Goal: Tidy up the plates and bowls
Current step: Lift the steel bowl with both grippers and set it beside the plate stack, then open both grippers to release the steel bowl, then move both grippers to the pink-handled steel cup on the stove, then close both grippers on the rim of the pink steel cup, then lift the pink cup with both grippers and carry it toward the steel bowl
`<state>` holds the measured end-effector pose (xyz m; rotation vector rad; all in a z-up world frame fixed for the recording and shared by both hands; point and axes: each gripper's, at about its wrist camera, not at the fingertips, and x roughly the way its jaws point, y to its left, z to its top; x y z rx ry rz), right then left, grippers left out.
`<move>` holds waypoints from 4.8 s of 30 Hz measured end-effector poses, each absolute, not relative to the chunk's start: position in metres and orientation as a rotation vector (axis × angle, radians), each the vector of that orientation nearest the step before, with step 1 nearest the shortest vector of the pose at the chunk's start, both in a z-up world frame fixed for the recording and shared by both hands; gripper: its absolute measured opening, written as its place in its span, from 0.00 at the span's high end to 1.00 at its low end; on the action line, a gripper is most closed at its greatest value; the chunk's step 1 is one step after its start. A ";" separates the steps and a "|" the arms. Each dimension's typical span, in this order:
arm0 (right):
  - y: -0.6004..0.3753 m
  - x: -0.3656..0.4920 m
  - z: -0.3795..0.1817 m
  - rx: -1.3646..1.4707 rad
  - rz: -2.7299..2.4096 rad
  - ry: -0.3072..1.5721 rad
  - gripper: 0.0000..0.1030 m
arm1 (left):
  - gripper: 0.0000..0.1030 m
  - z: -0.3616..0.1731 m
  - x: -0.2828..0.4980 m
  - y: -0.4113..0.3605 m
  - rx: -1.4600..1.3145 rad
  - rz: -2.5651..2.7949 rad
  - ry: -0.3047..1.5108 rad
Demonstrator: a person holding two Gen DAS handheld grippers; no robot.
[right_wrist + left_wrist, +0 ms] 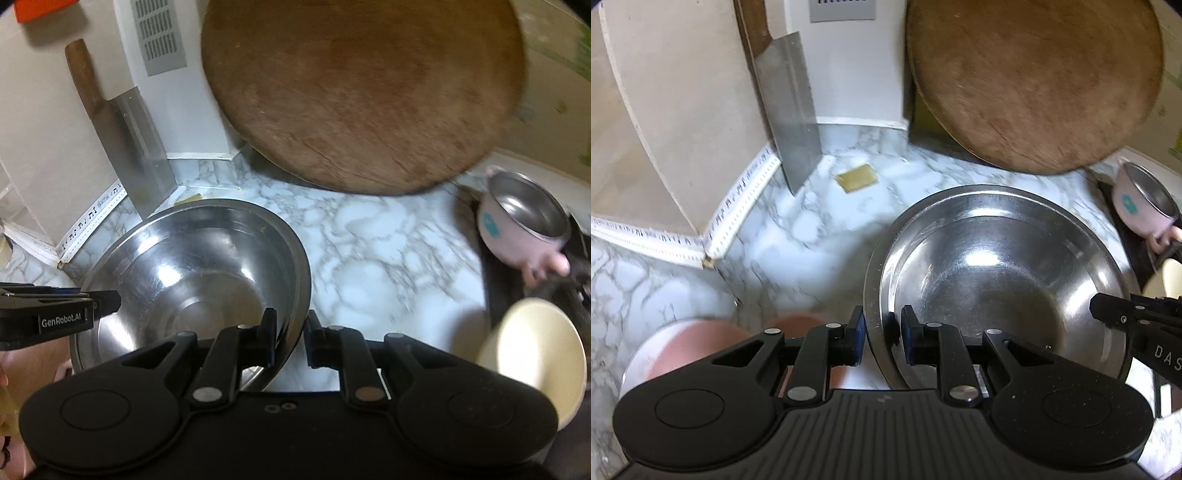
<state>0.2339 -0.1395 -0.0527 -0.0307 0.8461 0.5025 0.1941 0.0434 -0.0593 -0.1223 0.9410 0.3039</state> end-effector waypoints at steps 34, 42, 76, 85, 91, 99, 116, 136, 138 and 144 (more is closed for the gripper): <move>-0.192 0.180 -0.092 0.012 0.406 0.940 0.83 | 0.81 -0.098 0.153 0.012 -0.107 0.223 1.013; -0.205 0.179 -0.078 0.007 0.395 0.889 0.75 | 0.75 -0.085 0.139 0.014 -0.092 0.220 0.965; -0.276 0.245 0.045 -0.041 0.364 0.628 0.02 | 0.25 0.048 0.240 -0.082 0.011 0.008 0.707; -0.325 0.341 0.031 0.038 0.230 0.732 0.03 | 0.25 0.035 0.326 -0.130 -0.040 -0.032 0.808; -0.342 0.388 0.013 0.051 0.168 0.784 0.05 | 0.25 0.004 0.379 -0.158 -0.036 -0.039 0.864; -0.350 0.444 -0.021 0.116 0.164 0.902 0.14 | 0.25 -0.041 0.428 -0.182 -0.052 -0.056 0.934; -0.357 0.479 -0.070 0.209 0.138 1.004 0.50 | 0.39 -0.083 0.474 -0.194 -0.060 -0.067 0.973; -0.348 0.480 -0.076 0.126 0.117 0.984 0.92 | 0.89 -0.087 0.480 -0.203 -0.041 -0.083 1.001; -0.345 0.478 -0.076 0.105 0.115 0.975 0.93 | 0.89 -0.088 0.478 -0.204 -0.029 -0.082 1.001; -0.340 0.471 -0.067 0.079 0.126 0.944 0.93 | 0.91 -0.080 0.468 -0.197 -0.032 -0.084 0.983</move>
